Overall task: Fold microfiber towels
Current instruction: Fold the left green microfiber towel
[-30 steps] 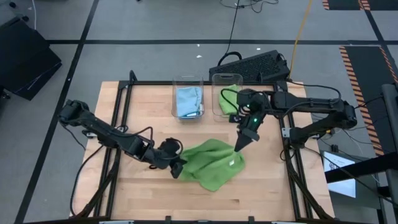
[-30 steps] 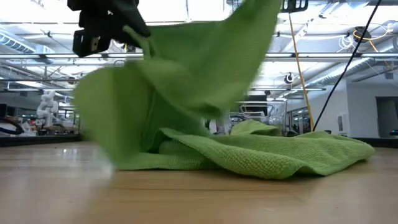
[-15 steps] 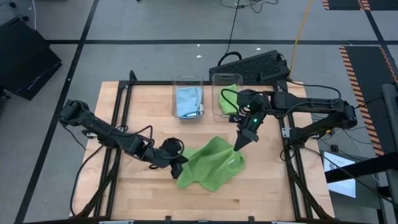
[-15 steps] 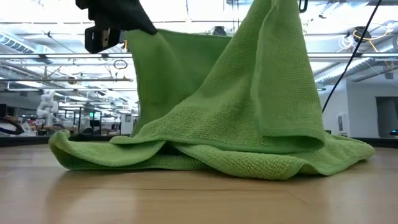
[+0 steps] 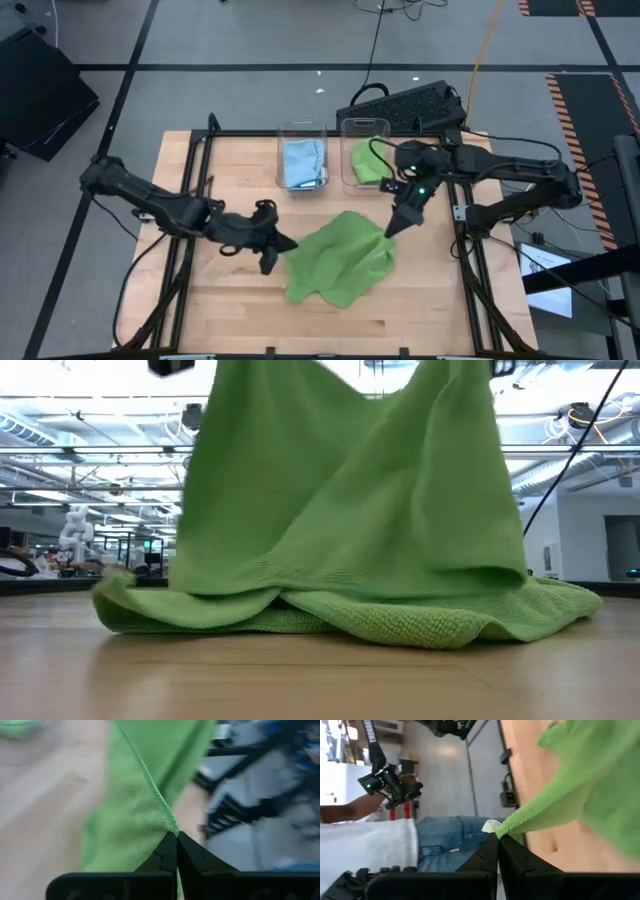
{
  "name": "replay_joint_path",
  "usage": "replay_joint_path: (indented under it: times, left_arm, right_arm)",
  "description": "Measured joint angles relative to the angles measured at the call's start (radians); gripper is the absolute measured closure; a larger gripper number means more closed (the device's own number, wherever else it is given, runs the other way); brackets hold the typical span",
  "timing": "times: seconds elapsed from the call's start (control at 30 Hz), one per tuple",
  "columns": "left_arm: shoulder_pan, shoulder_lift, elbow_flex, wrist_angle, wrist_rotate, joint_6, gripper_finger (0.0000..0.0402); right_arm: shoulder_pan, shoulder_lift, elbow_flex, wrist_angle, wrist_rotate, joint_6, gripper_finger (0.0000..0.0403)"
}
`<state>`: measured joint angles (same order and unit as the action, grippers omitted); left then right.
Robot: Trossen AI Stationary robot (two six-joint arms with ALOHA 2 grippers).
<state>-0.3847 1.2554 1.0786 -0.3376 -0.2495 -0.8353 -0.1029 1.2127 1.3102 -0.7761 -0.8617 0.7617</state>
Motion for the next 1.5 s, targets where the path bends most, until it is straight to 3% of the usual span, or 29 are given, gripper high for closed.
replay_joint_path:
  times: [0.27, 0.37, 0.5, 0.6, 0.7, 0.9, 1.03, 1.2, 1.5]
  left_arm:
    - [-0.051, 0.092, 0.307, -0.001, 0.272, 0.049, 0.04]
    - [-0.055, 0.105, 0.382, -0.014, 0.285, 0.154, 0.0401]
    - [-0.016, 0.1, 0.392, -0.158, 0.195, 0.21, 0.0401]
    - [0.035, 0.106, 0.384, -0.353, 0.184, 0.231, 0.0401]
    - [0.094, 0.134, 0.35, -0.451, 0.161, 0.288, 0.0399]
    - [0.203, 0.153, 0.209, -0.405, 0.117, 0.343, 0.04]
    - [0.254, 0.173, 0.133, -0.383, 0.069, 0.366, 0.0397]
    - [0.312, 0.183, 0.058, -0.324, 0.049, 0.41, 0.0399]
    - [0.415, 0.172, 0.057, -0.326, -0.099, 0.511, 0.0397]
  right_arm:
    - [0.23, -0.084, 0.0, 0.212, -0.149, 0.273, 0.0403]
    - [0.264, -0.099, 0.002, 0.208, -0.169, 0.289, 0.0403]
    - [0.227, -0.101, 0.002, 0.026, -0.135, 0.147, 0.0403]
    - [0.169, -0.095, 0.002, -0.166, -0.018, -0.037, 0.0403]
    - [0.122, -0.072, 0.001, -0.351, 0.218, -0.206, 0.0403]
    - [0.072, 0.004, 0.001, -0.503, 0.728, -0.331, 0.0403]
    - [0.039, 0.058, 0.001, -0.52, 0.932, -0.377, 0.0403]
    - [-0.018, 0.124, 0.001, -0.5, 1.014, -0.499, 0.0403]
    - [-0.136, 0.179, 0.0, -0.471, 1.021, -0.617, 0.0403]
